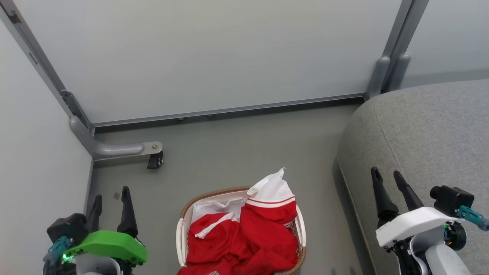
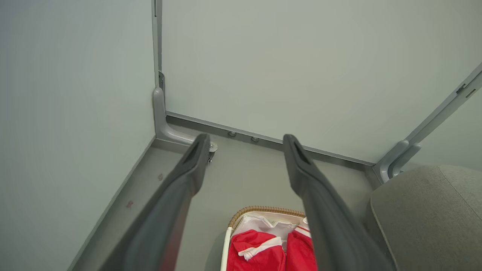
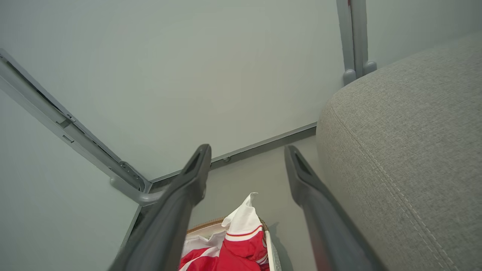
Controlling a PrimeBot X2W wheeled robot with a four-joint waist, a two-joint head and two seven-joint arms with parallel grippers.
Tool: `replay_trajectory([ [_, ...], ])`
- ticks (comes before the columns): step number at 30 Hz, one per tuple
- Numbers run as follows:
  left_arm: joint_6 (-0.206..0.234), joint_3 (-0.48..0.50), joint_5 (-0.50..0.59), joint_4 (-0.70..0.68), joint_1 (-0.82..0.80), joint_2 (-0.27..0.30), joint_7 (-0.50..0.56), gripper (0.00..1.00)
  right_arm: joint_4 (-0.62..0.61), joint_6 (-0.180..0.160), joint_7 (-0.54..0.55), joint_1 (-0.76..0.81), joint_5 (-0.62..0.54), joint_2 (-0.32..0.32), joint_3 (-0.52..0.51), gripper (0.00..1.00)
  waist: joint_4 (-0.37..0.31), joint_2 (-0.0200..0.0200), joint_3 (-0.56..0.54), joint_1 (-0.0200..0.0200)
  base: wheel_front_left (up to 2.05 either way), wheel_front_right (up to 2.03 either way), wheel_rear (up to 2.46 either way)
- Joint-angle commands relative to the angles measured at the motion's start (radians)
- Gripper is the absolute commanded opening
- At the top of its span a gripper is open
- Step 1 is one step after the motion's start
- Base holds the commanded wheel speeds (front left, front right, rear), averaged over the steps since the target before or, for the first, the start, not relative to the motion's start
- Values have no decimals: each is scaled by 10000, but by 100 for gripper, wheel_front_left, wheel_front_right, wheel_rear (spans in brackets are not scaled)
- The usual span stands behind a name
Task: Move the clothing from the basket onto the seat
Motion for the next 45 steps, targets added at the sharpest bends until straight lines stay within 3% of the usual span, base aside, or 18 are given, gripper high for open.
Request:
replay_trajectory([
  [1,64,-39,275,-94,-7,135,-113,100,-37,3,-121,-207,-302,-85,15,100,4,0,-3,0,0,0,0],
  [22,235,-65,2018,-120,302,57,-607,100,50,3,-619,-82,-2274,-56,185,100,23,0,-65,0,0,0,0],
  [37,-114,220,3144,48,336,-236,-910,100,95,3,-923,-202,-3484,-17,230,100,-126,0,152,0,0,0,0],
  [45,-571,206,3673,321,-336,-437,-1055,100,-319,2,-1079,-716,-4239,76,274,100,-385,0,1234,0,0,0,0],
])
